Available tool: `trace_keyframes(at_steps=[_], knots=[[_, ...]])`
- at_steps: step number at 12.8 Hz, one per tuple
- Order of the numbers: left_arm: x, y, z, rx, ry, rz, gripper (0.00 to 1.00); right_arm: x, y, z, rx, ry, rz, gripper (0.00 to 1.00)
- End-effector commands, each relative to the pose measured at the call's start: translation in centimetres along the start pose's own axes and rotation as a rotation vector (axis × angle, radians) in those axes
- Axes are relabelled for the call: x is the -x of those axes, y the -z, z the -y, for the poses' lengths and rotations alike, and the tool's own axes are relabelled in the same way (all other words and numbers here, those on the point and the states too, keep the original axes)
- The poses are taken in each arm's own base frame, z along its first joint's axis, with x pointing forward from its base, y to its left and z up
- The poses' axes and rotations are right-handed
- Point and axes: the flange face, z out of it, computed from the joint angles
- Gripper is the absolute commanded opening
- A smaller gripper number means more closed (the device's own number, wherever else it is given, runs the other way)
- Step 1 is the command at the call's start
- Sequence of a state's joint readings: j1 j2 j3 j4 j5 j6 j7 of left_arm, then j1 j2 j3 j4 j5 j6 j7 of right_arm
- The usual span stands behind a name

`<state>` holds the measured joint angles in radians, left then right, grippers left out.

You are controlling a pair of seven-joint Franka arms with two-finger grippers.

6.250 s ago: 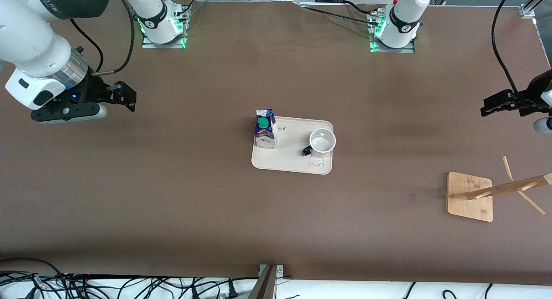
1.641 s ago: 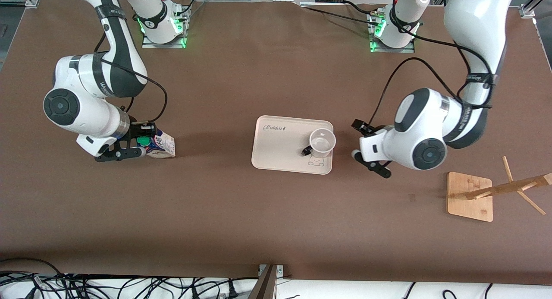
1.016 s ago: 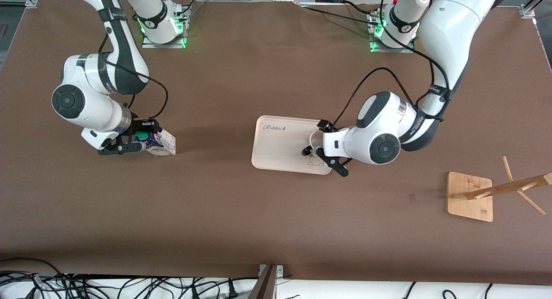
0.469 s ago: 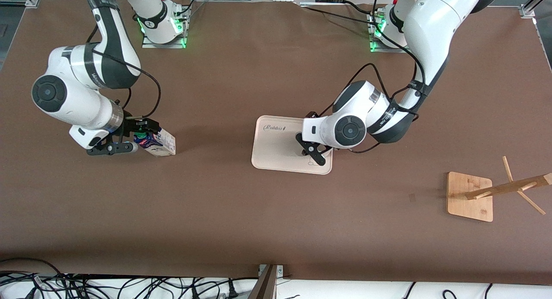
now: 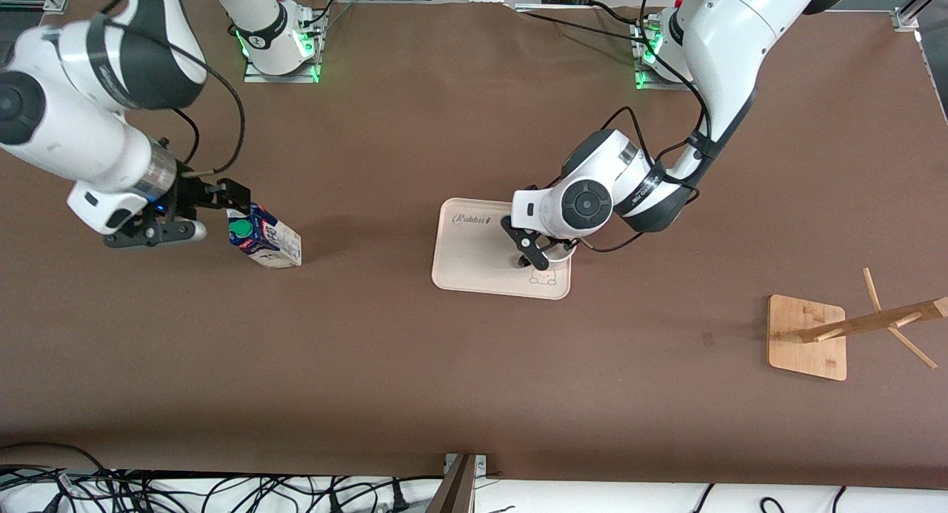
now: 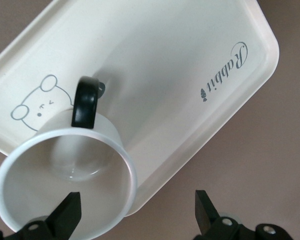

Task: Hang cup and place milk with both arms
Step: 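Set the carton on the table while the left gripper reaches the mug, then grasp the white mug rim with the left gripper and lift it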

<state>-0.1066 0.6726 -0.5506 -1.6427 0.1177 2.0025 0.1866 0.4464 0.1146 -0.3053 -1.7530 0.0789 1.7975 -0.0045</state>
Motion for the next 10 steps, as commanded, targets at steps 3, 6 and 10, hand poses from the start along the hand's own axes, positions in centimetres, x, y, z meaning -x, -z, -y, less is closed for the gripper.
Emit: trace_keyframes(at_steps=[3,6,10], knots=[[1.0,0.7,-0.2,-0.036,-0.028,-0.003,1.0,3.3,7.1,-1.8,-0.008,0.001,0.019,1.0],[1.1,0.5,-0.3,-0.037,-0.03,0.002,1.0,3.0,10.7,-1.8,0.018,0.002,-0.047,1.0],[1.3,-0.3,-0.5,-0.05,-0.032,0.02,1.0,1.4,9.9,-1.5,0.051,-0.08,-0.048,1.0]])
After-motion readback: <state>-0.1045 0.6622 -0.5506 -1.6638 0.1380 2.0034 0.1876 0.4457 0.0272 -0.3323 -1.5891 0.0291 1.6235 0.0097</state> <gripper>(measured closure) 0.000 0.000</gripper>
